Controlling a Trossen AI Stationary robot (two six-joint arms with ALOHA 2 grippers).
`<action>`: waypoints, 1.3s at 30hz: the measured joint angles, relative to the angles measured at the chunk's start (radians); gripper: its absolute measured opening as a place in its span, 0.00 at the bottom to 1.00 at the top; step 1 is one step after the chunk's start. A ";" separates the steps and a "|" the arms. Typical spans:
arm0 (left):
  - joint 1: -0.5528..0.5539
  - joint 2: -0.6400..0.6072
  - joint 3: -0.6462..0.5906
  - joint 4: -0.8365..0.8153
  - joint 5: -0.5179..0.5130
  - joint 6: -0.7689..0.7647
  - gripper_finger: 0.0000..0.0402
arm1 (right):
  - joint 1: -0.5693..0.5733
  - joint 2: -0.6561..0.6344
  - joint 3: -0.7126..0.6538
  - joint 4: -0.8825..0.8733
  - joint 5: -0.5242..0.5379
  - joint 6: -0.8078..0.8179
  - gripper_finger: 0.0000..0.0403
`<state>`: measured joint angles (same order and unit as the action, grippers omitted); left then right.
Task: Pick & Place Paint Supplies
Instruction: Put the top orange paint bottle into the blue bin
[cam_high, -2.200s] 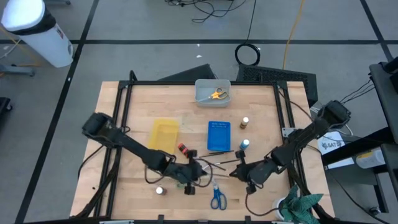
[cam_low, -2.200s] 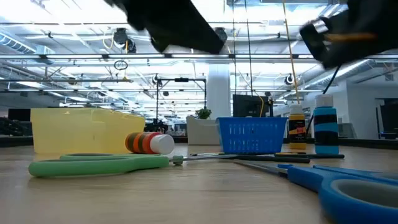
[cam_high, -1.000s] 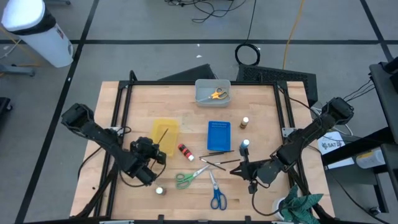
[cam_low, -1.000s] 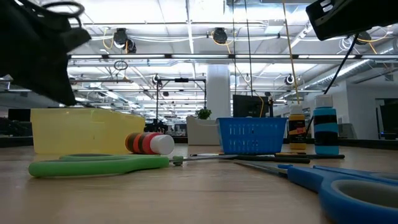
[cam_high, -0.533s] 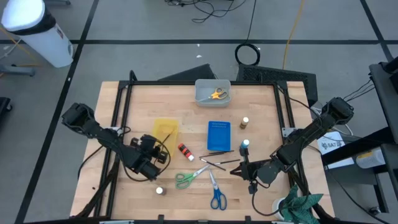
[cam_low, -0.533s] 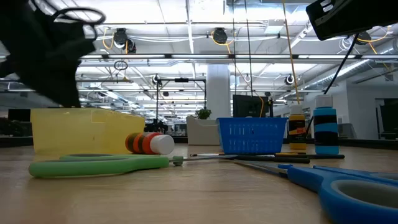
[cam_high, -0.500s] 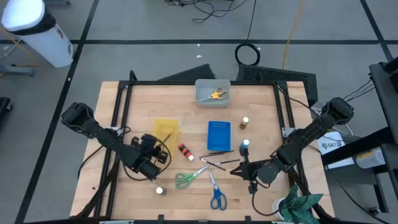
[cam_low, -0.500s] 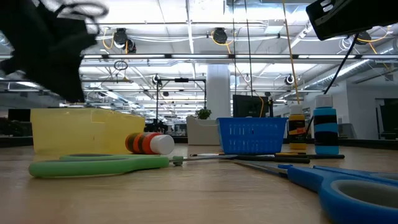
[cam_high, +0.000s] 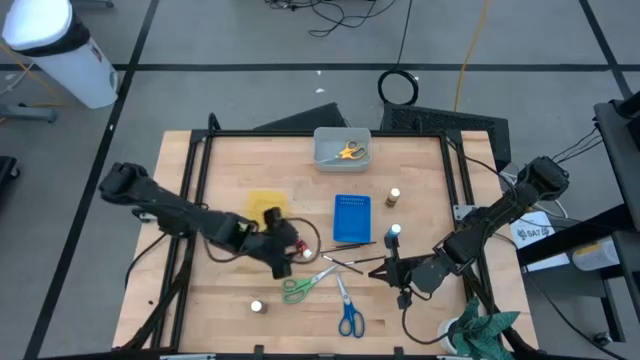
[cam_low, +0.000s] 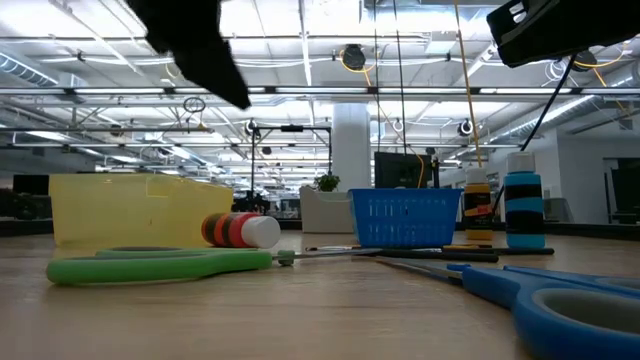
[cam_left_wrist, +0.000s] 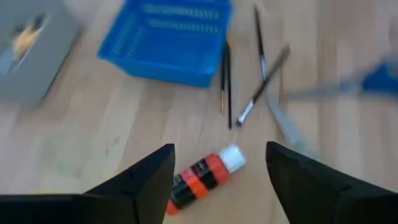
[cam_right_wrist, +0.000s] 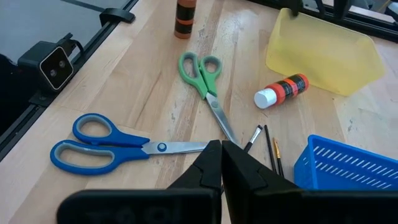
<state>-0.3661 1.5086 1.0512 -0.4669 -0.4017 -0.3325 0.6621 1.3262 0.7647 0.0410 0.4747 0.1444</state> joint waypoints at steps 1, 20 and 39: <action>0.012 0.024 -0.001 0.012 0.013 0.077 0.68 | 0.000 0.000 -0.001 0.003 -0.001 0.000 0.00; 0.128 0.290 -0.002 0.000 0.150 0.302 0.64 | 0.000 0.000 -0.059 0.107 -0.004 -0.008 0.00; 0.158 0.318 0.050 0.037 0.218 0.180 0.30 | -0.001 0.000 -0.060 0.176 -0.004 -0.053 0.00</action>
<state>-0.2077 1.8270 1.1014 -0.4303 -0.1838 -0.1529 0.6613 1.3262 0.7048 0.2168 0.4709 0.0918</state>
